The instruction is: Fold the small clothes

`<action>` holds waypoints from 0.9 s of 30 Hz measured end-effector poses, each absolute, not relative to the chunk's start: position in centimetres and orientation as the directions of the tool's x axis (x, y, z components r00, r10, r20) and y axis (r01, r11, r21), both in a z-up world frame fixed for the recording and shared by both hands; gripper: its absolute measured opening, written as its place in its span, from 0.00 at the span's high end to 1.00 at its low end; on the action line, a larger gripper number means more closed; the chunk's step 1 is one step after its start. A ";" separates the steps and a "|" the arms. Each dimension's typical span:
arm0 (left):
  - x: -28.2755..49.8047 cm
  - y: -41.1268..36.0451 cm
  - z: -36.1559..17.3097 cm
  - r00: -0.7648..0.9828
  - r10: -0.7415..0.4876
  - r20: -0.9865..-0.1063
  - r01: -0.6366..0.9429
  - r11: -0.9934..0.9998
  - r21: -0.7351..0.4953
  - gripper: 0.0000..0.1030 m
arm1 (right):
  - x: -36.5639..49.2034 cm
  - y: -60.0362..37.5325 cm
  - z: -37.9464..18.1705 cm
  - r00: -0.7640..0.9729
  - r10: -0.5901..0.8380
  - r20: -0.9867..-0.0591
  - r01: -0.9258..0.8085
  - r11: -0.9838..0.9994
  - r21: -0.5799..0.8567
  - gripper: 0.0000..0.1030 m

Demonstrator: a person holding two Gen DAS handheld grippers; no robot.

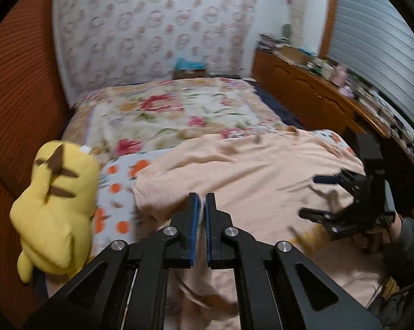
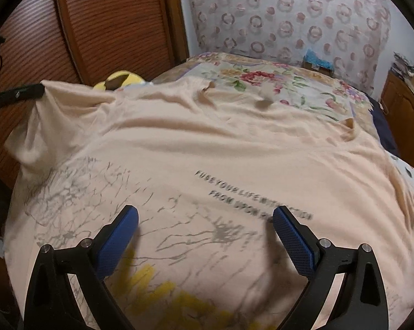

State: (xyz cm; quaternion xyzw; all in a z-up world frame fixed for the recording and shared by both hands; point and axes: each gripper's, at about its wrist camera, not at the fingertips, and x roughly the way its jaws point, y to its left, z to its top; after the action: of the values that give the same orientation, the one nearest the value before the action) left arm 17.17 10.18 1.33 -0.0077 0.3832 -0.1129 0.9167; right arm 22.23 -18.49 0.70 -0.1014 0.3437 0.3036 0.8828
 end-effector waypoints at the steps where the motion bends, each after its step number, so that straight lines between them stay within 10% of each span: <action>1: 17.1 9.7 1.4 0.677 -0.232 -0.699 0.219 0.970 -0.109 0.95 | 22.1 -18.7 0.9 0.587 0.463 -0.664 -0.602 0.798 0.025 0.04; 11: 15.9 12.5 -1.3 0.666 -0.129 -0.734 0.106 0.991 -0.078 0.20 | 21.4 -18.3 1.5 0.579 0.502 -0.642 -0.628 0.777 0.042 0.17; 18: 14.4 15.8 -6.7 0.587 -0.061 -0.808 -0.002 0.997 -0.076 0.20 | 20.4 -13.6 1.3 0.487 0.592 -0.642 -0.743 0.667 0.051 0.48; 27: 13.0 16.0 -9.8 0.554 -0.037 -0.831 -0.021 0.998 -0.058 0.20 | 20.9 -5.8 0.2 0.325 0.684 -0.653 -0.865 0.494 0.086 0.63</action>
State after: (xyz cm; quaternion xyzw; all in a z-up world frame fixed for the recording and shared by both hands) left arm 13.02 16.03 -9.82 -0.0306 0.4720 -0.0044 0.8810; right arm 20.92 -5.77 0.23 -0.1406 0.3225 0.4831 0.8018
